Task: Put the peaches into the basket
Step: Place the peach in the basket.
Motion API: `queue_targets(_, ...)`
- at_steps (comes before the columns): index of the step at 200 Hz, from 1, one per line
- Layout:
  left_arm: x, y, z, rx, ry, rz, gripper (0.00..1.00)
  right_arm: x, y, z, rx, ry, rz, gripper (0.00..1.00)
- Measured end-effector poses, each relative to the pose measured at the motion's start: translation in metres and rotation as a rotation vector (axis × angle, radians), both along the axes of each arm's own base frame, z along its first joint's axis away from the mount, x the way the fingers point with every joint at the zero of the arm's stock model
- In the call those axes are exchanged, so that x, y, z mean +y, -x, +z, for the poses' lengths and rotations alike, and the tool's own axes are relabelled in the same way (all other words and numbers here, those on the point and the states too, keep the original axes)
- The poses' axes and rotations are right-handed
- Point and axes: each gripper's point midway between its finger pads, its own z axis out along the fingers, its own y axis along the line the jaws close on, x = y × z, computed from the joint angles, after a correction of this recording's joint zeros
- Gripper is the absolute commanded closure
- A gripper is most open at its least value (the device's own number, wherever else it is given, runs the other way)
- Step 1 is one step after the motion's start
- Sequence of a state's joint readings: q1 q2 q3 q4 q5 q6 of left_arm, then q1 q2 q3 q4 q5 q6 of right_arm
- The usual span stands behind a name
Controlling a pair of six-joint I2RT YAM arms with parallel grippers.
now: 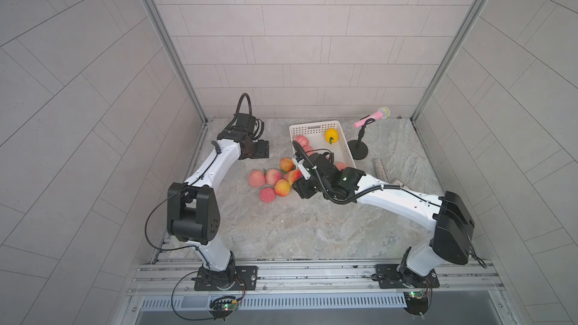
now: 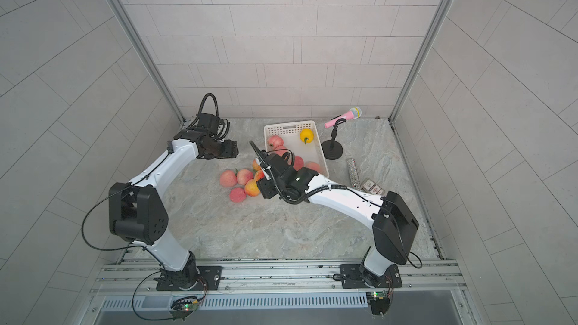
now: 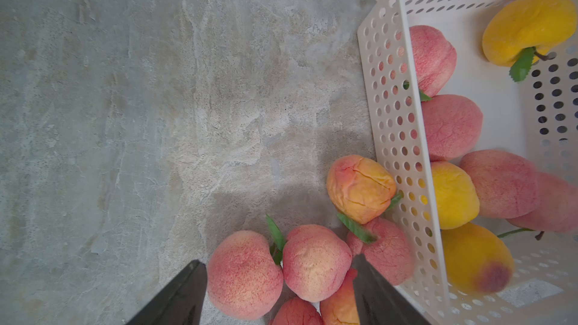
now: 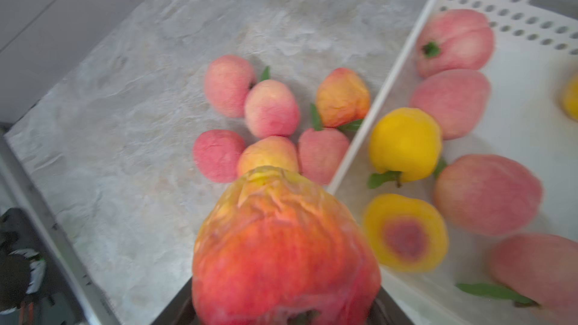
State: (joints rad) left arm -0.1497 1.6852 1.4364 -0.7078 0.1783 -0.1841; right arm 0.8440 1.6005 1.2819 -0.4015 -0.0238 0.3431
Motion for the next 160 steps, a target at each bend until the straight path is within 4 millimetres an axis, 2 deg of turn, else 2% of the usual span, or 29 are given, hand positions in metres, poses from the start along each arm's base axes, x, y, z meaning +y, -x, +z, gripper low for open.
queue_targets(31, 0.000, 0.000, 0.000, 0.000, 0.001, -0.001, 0.20, -0.057, -0.045, -0.006, -0.009, 0.053, -0.161, 0.43)
queue_targets(67, 0.000, 0.000, 0.000, 0.000, 0.002, -0.001, 0.20, -0.103, -0.079, -0.019, -0.003, 0.101, -0.294, 0.43)
queue_targets(119, 0.000, 0.000, 0.000, 0.000, 0.005, -0.002, 0.20, -0.137, -0.122, -0.053, 0.026, 0.190, -0.408, 0.44)
queue_targets(160, -0.001, 0.000, 0.000, 0.002, 0.009, -0.004, 0.20, -0.150, -0.146, -0.066, 0.026, 0.236, -0.444, 0.44)
